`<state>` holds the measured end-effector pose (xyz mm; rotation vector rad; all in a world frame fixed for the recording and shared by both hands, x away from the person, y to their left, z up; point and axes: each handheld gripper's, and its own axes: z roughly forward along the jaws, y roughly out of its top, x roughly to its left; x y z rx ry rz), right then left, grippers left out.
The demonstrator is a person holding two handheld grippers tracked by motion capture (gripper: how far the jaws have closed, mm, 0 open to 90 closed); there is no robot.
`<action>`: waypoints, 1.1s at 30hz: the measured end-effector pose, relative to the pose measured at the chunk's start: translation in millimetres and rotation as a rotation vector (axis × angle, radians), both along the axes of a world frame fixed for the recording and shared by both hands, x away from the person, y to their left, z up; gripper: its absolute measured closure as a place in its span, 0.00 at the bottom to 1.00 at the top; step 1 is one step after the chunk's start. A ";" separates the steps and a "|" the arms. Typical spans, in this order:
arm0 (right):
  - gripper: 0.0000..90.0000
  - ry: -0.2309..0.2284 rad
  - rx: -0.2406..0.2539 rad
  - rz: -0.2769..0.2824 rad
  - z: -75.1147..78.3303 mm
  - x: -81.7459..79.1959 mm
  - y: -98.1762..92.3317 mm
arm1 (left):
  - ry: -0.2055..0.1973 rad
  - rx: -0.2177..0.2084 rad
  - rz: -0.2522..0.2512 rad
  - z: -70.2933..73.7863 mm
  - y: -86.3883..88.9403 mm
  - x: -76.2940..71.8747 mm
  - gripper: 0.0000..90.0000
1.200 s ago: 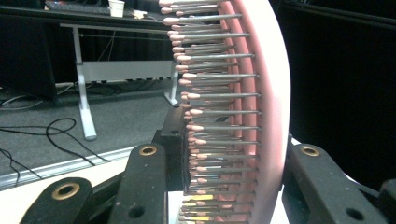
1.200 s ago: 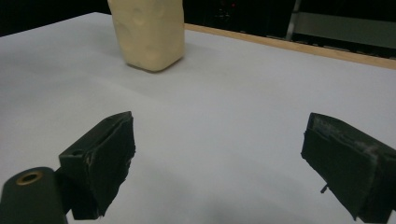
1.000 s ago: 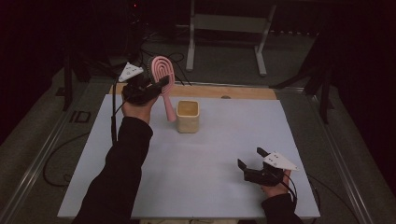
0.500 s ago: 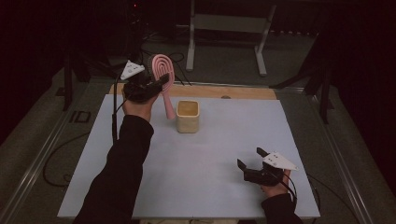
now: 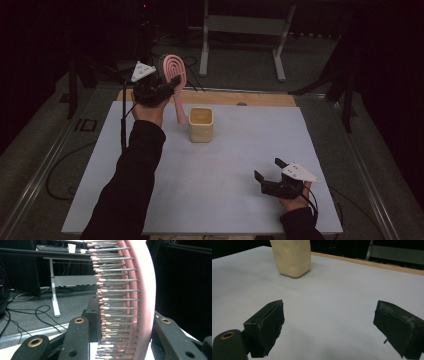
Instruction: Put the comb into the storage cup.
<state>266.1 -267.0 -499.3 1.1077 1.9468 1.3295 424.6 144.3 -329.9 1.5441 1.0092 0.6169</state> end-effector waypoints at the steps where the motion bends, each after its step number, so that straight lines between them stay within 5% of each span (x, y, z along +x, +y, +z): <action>1: 0.10 0.000 0.001 0.000 0.0 0.0 -0.1 | -0.001 0.002 0.001 0.1 0.1 0.5 0.71; 33: 0.11 0.004 0.001 -0.005 -0.3 0.5 -0.4 | -0.003 -0.021 0.013 -5.5 -11.9 15.0 0.71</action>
